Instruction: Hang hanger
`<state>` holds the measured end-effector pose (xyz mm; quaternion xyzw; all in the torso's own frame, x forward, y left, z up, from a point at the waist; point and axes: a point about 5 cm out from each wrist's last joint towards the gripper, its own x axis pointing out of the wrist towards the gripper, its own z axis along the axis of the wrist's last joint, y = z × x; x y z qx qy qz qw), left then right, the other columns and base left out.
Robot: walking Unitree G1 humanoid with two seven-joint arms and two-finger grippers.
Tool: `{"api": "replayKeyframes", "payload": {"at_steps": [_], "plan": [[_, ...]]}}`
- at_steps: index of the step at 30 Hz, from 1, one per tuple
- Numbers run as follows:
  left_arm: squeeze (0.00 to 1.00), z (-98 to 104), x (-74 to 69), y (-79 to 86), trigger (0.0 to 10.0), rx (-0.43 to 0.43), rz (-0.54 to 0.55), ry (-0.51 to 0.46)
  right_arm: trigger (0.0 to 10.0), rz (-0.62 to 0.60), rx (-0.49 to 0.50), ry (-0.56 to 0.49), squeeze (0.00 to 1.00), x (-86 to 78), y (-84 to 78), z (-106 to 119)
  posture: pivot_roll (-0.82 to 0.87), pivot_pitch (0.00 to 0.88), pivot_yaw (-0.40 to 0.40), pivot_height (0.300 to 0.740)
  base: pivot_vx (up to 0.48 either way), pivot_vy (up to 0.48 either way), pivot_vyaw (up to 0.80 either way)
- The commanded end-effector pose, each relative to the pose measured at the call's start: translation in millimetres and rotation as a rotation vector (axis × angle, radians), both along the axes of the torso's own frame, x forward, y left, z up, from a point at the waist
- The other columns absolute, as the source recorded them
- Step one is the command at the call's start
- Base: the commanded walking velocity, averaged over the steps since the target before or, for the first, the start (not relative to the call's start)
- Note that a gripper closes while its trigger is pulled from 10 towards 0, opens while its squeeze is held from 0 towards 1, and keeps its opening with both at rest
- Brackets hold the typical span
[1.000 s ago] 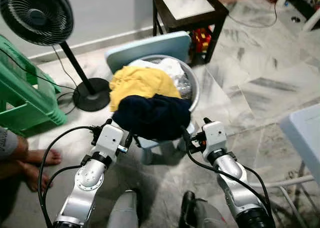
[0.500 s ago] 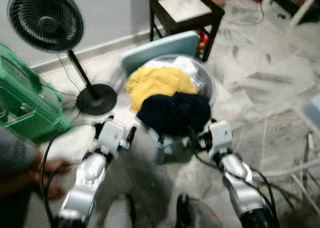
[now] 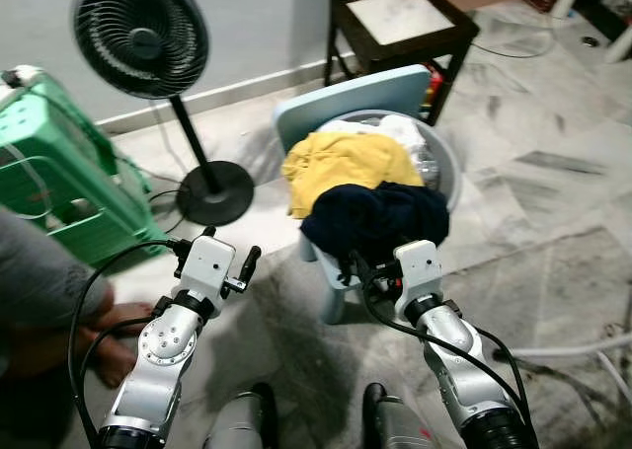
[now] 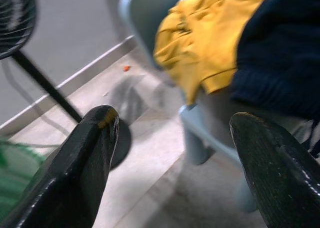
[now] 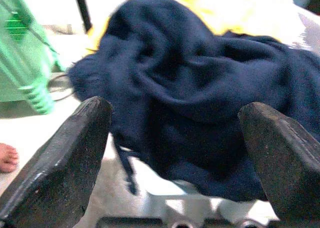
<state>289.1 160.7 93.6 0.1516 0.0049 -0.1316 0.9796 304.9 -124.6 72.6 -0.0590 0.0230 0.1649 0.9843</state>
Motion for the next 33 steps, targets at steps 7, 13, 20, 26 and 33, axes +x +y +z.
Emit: {"api": "replayKeyframes", "payload": {"at_steps": [7,13,20,26,33], "plan": [[0.0,-2.7,-3.7,0.3,10.0,-0.063,-0.055,0.037,10.0,-0.008,0.004,0.027,0.0,-3.7,-2.1,-7.2,0.1,0.279,0.009,0.74,0.0,0.0,-0.18],[0.0,-1.7,-5.6,-2.2,10.0,-0.086,-0.093,0.039,10.0,-0.012,0.005,0.033,0.0,-4.3,-2.4,-8.6,0.1,0.281,0.01,0.74,0.042,0.0,-0.1],[0.0,-1.6,-7.7,-3.1,10.0,-0.099,-0.112,0.044,10.0,-0.009,0.004,0.037,0.0,-5.0,-1.4,-9.8,0.1,0.285,0.013,0.74,0.3,0.0,-0.66],[0.0,-1.7,-8.1,-1.3,10.0,-0.091,-0.106,0.044,10.0,-0.007,0.006,0.038,0.0,-4.8,0.0,-9.7,0.1,0.286,0.012,0.74,0.205,0.0,0.0],[0.0,-1.8,-9.0,1.1,10.0,-0.074,-0.118,0.043,10.0,-0.011,0.007,0.04,0.0,-4.6,-0.6,-10.7,0.1,0.286,0.018,0.74,0.0,0.0,0.0]]}}
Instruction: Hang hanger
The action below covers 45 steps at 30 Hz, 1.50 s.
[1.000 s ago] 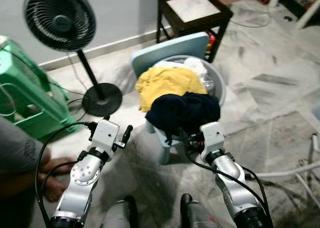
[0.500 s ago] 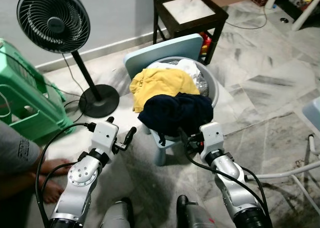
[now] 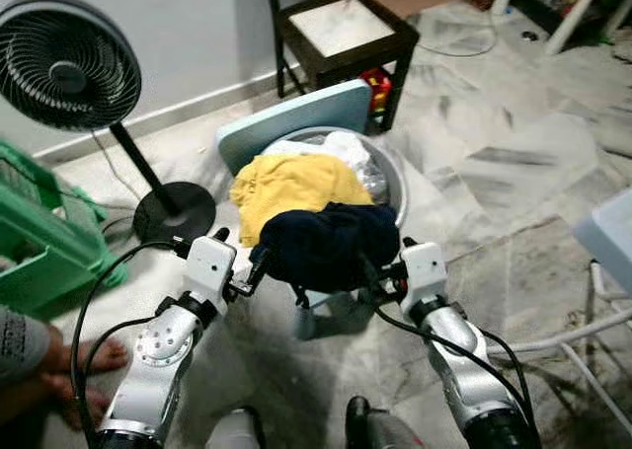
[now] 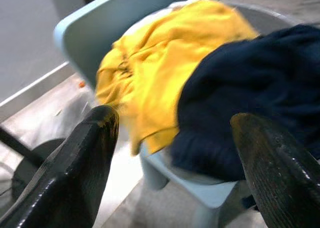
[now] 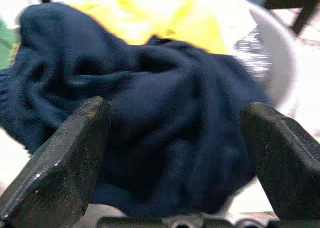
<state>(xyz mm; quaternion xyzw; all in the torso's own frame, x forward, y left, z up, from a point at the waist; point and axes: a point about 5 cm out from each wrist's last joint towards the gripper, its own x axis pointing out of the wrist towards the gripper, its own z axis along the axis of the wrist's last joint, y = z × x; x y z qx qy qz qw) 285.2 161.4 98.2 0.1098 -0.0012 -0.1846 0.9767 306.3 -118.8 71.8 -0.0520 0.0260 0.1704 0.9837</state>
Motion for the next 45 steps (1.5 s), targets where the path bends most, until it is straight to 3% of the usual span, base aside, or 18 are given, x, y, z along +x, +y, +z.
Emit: {"api": "replayKeyframes", "payload": {"at_steps": [1,10,17,24,38,45], "plan": [[0.0,-5.8,-4.3,0.3,10.0,0.01,-0.01,0.024,10.0,-0.024,-0.006,0.032,0.0,-6.1,-6.7,-10.1,0.1,0.286,0.018,0.74,0.0,0.0,0.0],[0.0,-4.3,-5.5,-3.2,10.0,0.023,-0.054,0.008,10.0,-0.021,-0.002,0.038,0.0,-7.2,-5.6,-11.4,0.1,0.288,0.019,0.74,0.0,0.0,0.0],[0.0,-3.6,-5.8,-1.5,10.0,0.008,-0.055,0.013,10.0,-0.016,-0.003,0.04,0.0,-7.4,-4.6,-12.0,0.1,0.29,0.019,0.74,0.0,0.0,-0.8],[0.0,-6.0,-9.1,-2.9,10.0,0.002,-0.067,0.022,10.0,-0.001,-0.026,0.033,0.0,-7.5,-2.8,-12.1,0.1,0.291,0.022,0.74,0.0,0.0,-0.06],[0.0,-5.7,-7.0,-6.4,10.0,0.003,-0.088,0.023,10.0,-0.004,-0.032,0.032,0.0,-9.7,-4.2,-13.5,0.09,0.283,0.025,0.74,0.039,0.0,0.8],[0.0,-6.9,-7.7,-6.2,10.0,0.008,-0.085,0.028,10.0,0.002,-0.037,0.038,0.0,-9.1,-4.4,-14.8,0.1,0.283,0.02,0.74,0.361,0.0,0.65]]}}
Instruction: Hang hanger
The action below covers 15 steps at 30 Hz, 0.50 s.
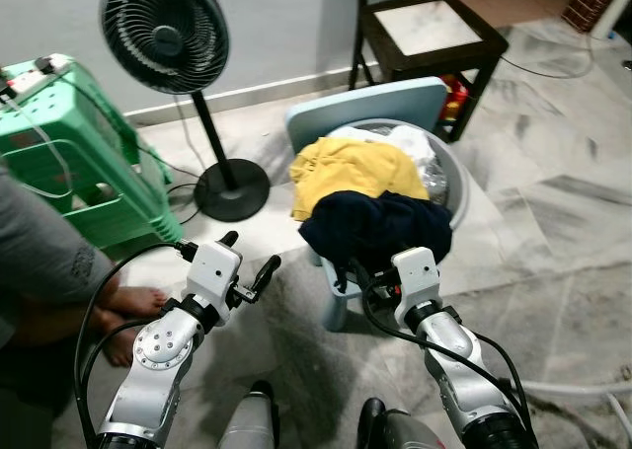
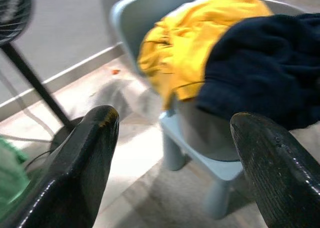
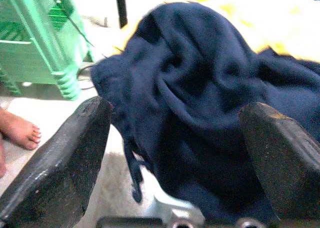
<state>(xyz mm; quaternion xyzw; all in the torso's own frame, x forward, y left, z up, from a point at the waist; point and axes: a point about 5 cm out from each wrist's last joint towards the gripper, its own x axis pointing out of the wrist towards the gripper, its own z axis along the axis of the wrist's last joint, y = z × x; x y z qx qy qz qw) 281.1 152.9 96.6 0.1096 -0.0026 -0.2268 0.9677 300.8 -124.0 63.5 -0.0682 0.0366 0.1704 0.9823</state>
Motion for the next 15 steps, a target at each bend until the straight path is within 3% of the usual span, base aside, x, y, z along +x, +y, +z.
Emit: {"api": "replayKeyframes", "payload": {"at_steps": [1,4,15], "plan": [[0.0,-5.6,-3.9,2.4,10.0,0.008,0.002,0.022,10.0,0.002,-0.002,0.023,0.0,-3.5,0.8,-6.6,0.1,0.283,0.02,0.74,0.36,0.0,0.53],[0.0,-6.2,-4.7,2.5,10.0,0.009,0.002,0.024,10.0,0.004,-0.002,0.024,0.0,-3.5,1.2,-6.8,0.1,0.284,0.02,0.74,0.358,0.0,0.5],[0.0,-7.4,-6.2,1.9,10.0,0.01,-0.002,0.03,10.0,-0.011,0.01,0.035,0.0,-5.2,0.2,-8.9,0.1,0.29,0.022,0.74,0.339,0.0,0.0]]}}
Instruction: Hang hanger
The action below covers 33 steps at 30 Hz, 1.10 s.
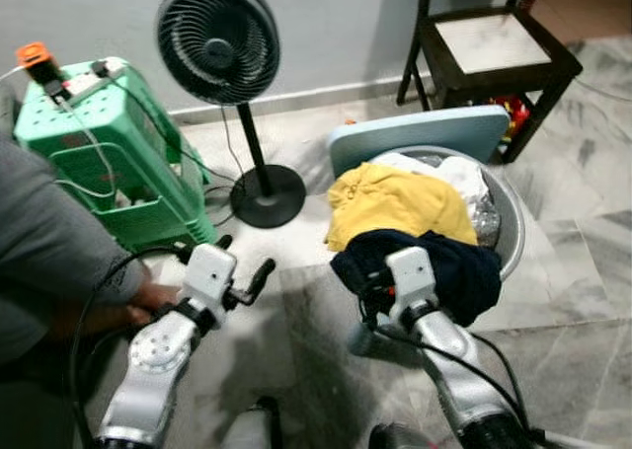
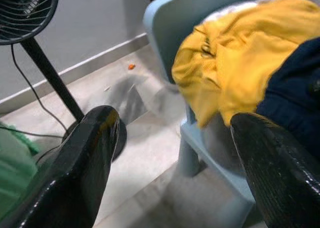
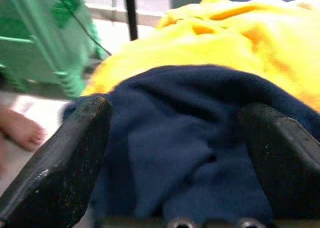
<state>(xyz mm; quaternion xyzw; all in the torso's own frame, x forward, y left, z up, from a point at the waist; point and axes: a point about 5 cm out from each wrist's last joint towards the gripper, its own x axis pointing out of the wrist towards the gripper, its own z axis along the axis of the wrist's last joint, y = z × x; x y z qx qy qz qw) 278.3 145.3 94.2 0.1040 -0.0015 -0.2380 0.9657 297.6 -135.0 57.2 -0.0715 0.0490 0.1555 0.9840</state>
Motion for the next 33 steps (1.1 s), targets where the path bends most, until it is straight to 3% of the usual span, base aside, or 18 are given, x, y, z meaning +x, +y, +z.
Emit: {"api": "replayKeyframes", "payload": {"at_steps": [1,10,17,19,23,24,29,32,33], "plan": [[0.0,-5,-3.4,9.3,10.0,0.018,0.019,0.022,10.0,0.011,0.029,0.019,0.0,-2.1,10.5,-3,0.1,0.29,0.022,0.74,0.3,0.0,-0.8],[0.0,-4,-2.9,8.0,10.0,0.015,0.03,0.007,10.0,0.011,0.027,0.017,0.0,-1.8,9.5,-3,0.1,0.29,0.02,0.74,0.125,0.0,-0.72],[0.0,-6,-9.7,4.7,10.0,0.076,-0.011,-0.004,10.0,0.021,0.023,0.019,0.0,-2.3,9.9,-4,0.1,0.294,0.009,0.74,0.0,0.0,0.0],[0.0,-8,-19.8,3.0,10.0,0.175,-0.108,-0.029,10.0,0.025,0.017,0.019,0.0,-2.1,8.9,-4,0.1,0.295,0.006,0.74,0.0,0.0,0.0],[0.0,-8,-26.2,4.4,10.0,0.251,-0.191,-0.055,10.0,0.025,0.016,0.018,0.0,-1.2,8.1,-3,0.1,0.296,0.005,0.74,0.0,0.0,0.0],[0.0,-8,-29.3,8.6,10.0,0.324,-0.237,-0.067,10.0,0.025,0.015,0.017,0.0,-0.9,7.8,-3,0.1,0.296,0.005,0.74,0.0,0.0,0.0],[0.0,-7,-32.1,17.2,10.0,0.41,-0.324,-0.076,10.0,0.022,0.014,0.015,0.0,-0.7,7.0,-3,0.1,0.301,0.01,0.74,0.0,0.0,0.0],[0.0,-14,-34.0,30.9,10.0,0.546,-0.412,-0.043,10.0,0.013,0.015,0.013,0.0,-1.4,5.1,-2,0.1,0.303,0.015,0.74,0.0,0.0,0.0],[0.0,-14,-34.0,30.9,10.0,0.546,-0.412,-0.043,10.0,0.013,0.015,0.013,0.0,-1.4,5.1,-2,0.1,0.303,0.015,0.74,0.0,0.0,0.0]]}}
